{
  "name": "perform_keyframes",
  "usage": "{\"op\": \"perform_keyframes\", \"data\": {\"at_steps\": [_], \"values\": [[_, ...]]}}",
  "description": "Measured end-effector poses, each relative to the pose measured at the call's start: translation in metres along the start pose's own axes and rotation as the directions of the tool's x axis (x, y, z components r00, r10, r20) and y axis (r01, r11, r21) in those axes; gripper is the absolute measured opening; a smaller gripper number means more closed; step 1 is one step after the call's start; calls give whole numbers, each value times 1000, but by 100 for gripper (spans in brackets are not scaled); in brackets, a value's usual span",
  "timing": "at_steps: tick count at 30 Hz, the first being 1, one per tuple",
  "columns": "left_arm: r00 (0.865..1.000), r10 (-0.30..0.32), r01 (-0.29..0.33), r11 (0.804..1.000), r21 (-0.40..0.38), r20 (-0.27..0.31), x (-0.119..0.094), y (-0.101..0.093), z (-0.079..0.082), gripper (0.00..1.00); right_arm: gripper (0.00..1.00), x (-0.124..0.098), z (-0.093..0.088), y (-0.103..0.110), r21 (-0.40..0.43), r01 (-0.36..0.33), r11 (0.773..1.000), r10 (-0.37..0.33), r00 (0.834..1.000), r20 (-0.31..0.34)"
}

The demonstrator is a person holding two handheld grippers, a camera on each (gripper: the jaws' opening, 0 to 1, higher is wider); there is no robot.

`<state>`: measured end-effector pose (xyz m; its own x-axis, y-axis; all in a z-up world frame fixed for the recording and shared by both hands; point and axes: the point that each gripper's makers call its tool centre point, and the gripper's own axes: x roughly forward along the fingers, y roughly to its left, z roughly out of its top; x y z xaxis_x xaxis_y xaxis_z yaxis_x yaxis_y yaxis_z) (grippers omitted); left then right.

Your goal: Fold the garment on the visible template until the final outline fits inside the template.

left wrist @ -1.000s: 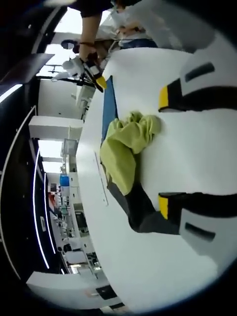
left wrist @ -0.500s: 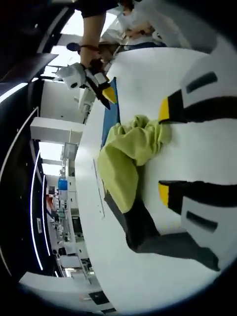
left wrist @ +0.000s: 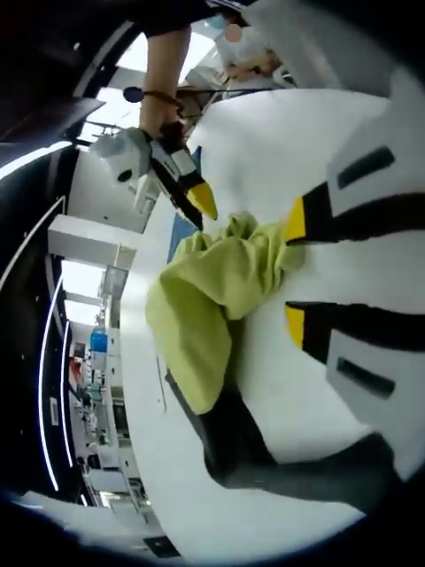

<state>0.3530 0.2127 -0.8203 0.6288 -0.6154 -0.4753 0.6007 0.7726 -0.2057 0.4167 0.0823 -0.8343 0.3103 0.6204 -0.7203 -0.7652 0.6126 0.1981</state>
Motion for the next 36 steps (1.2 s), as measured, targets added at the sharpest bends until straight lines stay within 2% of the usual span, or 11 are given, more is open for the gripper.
{"op": "perform_keyframes", "data": {"at_steps": [5,10,12,14,16,18,21,23,26,36], "values": [[1000,-15,15,1000,2,-5,8,-1,1,19,23,13,1,-3,-10,-11,1000,11,1000,-8],[999,-38,38,999,-9,-7,14,-4,2,11,19,15,4,6,-39,-25,999,24,1000,-9],[999,-52,52,998,-22,-8,15,-7,1,6,16,13,1,5,-93,-21,995,18,999,-37],[998,-54,54,998,-27,-8,17,-7,-1,5,12,13,-4,9,-159,-15,987,5,998,-59],[998,-55,54,998,-35,-9,18,-7,-2,4,6,14,-4,13,-185,-14,983,3,998,-57],[998,-57,57,997,-44,-8,18,-9,-2,2,1,16,-4,12,-177,-12,984,2,999,-54],[998,-60,59,996,-59,-18,17,-12,-2,1,0,15,-4,16,-173,-14,985,6,999,-51],[998,-64,61,993,-100,-22,13,-14,-2,1,0,14,-4,16,-168,-9,986,1,999,-46],[999,-50,48,992,-117,-15,4,-10,-1,0,0,9,-5,15,-152,-7,988,1,999,-38],[1000,5,-2,993,-117,24,-34,1,11,0,0,-27,-14,11,-45,43,998,-43,999,8]]}}
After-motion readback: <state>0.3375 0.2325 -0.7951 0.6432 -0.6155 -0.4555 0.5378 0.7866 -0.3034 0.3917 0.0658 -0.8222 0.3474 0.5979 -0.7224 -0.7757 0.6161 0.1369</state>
